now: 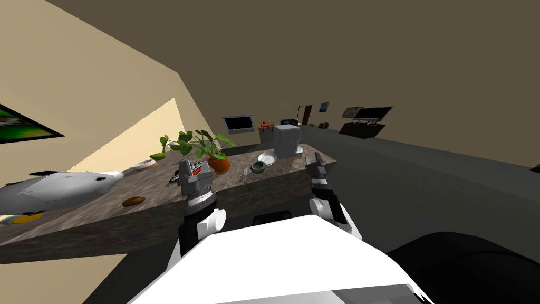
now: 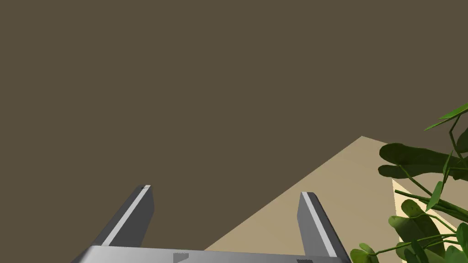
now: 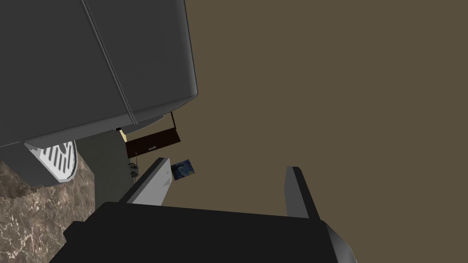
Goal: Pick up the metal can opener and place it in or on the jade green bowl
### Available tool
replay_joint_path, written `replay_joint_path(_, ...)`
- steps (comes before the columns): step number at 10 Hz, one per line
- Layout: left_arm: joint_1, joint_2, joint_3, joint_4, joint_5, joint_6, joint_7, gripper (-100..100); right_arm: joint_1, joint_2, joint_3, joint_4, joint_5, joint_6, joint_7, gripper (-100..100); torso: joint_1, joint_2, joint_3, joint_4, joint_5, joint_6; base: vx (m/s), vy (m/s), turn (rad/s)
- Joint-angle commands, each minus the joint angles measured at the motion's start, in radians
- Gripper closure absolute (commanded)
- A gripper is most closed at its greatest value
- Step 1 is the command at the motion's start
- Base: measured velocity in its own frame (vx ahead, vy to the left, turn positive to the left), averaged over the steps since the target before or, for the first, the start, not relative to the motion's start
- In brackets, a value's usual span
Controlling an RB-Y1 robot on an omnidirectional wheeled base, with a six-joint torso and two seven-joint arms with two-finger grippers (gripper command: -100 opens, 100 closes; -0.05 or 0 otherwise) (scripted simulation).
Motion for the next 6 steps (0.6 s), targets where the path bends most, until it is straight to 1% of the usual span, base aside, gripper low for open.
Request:
replay_joint_path(1,-0.029,0.028,0.004,0.015,0.007,0.036,0.024,-100,0.000,0.000,0.000,0.000,0.000,0.000,0.000,0,0.000,0.000,0.000,0.000,0.000,0.000,-0.006,-0.010,-0.009)
replay_joint_path(4,-0.100,0.086,0.014,0.053,0.025,0.116,0.082,-100,0.000,0.000,0.000,0.000,0.000,0.000,0.000,0,0.000,0.000,0.000,0.000,0.000,0.000,-0.013,-0.011,-0.012)
replay_joint_path(5,-0.100,0.086,0.014,0.053,0.025,0.122,0.082,-100,0.000,0.000,0.000,0.000,0.000,0.000,0.000,0,0.000,0.001,0.000,0.000,0.000,0.000,-0.011,-0.003,-0.004)
replay_joint_path(6,-0.130,0.109,0.018,0.071,0.032,0.161,0.107,-100,0.000,0.000,0.000,0.000,0.000,0.000,0.000,0,0.000,0.000,0.000,0.000,0.000,0.000,-0.009,0.000,-0.003)
